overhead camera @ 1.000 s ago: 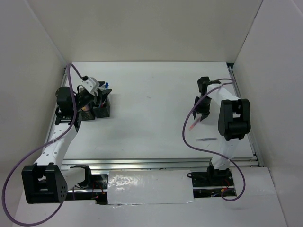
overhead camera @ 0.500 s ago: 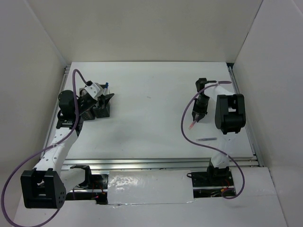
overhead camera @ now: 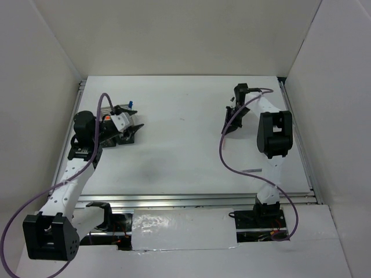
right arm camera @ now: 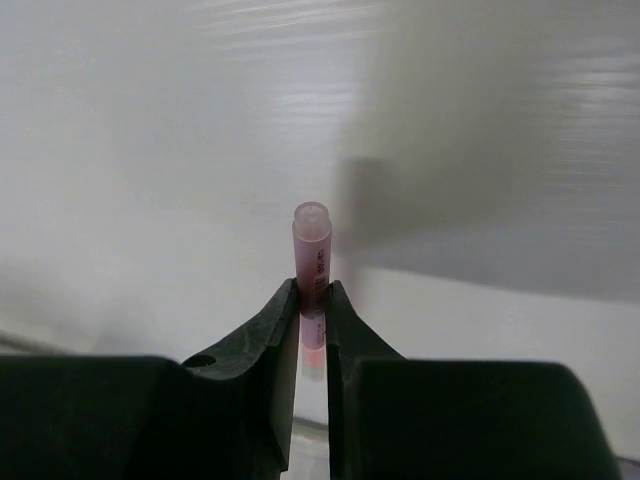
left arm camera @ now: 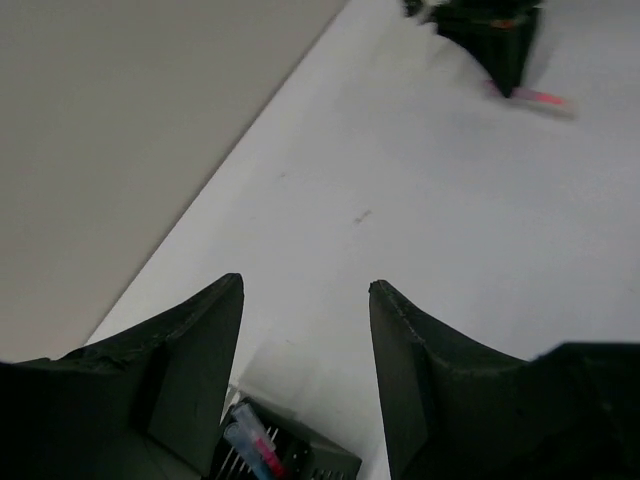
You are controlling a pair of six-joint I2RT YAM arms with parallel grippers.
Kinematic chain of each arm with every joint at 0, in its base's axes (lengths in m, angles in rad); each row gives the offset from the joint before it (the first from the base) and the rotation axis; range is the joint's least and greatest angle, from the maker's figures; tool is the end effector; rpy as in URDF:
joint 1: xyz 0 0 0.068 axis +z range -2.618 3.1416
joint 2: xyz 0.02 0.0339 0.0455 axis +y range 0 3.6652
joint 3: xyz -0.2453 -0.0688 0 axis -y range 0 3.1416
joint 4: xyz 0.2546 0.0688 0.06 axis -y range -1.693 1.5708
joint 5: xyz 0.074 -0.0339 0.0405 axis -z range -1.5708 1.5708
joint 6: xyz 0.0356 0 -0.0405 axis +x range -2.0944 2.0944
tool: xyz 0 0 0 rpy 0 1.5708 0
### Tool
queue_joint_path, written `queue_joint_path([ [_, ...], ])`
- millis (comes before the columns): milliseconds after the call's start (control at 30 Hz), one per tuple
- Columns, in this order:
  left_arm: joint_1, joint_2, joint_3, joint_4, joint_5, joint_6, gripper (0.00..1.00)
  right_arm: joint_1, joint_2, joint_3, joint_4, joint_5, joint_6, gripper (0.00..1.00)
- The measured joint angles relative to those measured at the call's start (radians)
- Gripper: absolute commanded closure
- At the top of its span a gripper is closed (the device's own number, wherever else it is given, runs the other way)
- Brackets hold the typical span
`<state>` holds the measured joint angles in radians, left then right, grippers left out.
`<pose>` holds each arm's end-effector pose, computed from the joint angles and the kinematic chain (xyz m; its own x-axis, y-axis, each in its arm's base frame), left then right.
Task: Sort the stationery into containers
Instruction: Pick up the pen from the center of the board, then place the pen in the storage box.
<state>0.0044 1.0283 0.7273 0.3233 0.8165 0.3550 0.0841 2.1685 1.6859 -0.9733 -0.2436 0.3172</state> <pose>0.2528 -0.0248 0.3076 0.2731 0.2392 -0.9318 0.6726 0.6450 0.3627 0.4216 0.0442 0.1434 -0.9745 0.2216 -0.0342 0.2051 0.9426 0.2634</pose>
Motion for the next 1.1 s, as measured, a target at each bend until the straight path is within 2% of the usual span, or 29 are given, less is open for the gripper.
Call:
queue_joint_path([
  [167, -0.145, -0.027, 0.092, -0.358, 0.119, 0.436, 0.3, 0.06, -0.017, 0.089, -0.006, -0.238, -0.076, 1.0],
  [267, -0.262, -0.031, 0.108, -0.5, 0.13, 0.687, 0.29, 0.146, -0.056, 0.092, -0.024, -0.371, -0.114, 1.0],
  [433, -0.466, -0.031, 0.046, -0.57, 0.058, 1.014, 0.29, 0.301, -0.076, 0.121, -0.095, -0.606, -0.169, 1.0],
  [567, -0.587, 0.002, 0.005, -0.579, -0.016, 1.222, 0.29, 0.366, -0.094, 0.121, -0.123, -0.694, -0.178, 1.0],
  [700, -0.626, 0.064, -0.002, -0.549, -0.069, 1.34, 0.29, 0.402, -0.137, 0.093, -0.121, -0.723, -0.168, 1.0],
  [833, -0.638, 0.115, 0.0, -0.53, -0.094, 1.393, 0.29, 0.441, -0.167, 0.08, -0.118, -0.727, -0.158, 1.0],
  [1033, -0.666, 0.146, 0.0, -0.479, -0.127, 1.403, 0.3, 0.488, -0.169, 0.06, -0.117, -0.718, -0.13, 1.0],
  [1100, -0.672, 0.156, 0.0, -0.472, -0.135, 1.403, 0.34, 0.497, -0.169, 0.06, -0.116, -0.709, -0.119, 1.0],
])
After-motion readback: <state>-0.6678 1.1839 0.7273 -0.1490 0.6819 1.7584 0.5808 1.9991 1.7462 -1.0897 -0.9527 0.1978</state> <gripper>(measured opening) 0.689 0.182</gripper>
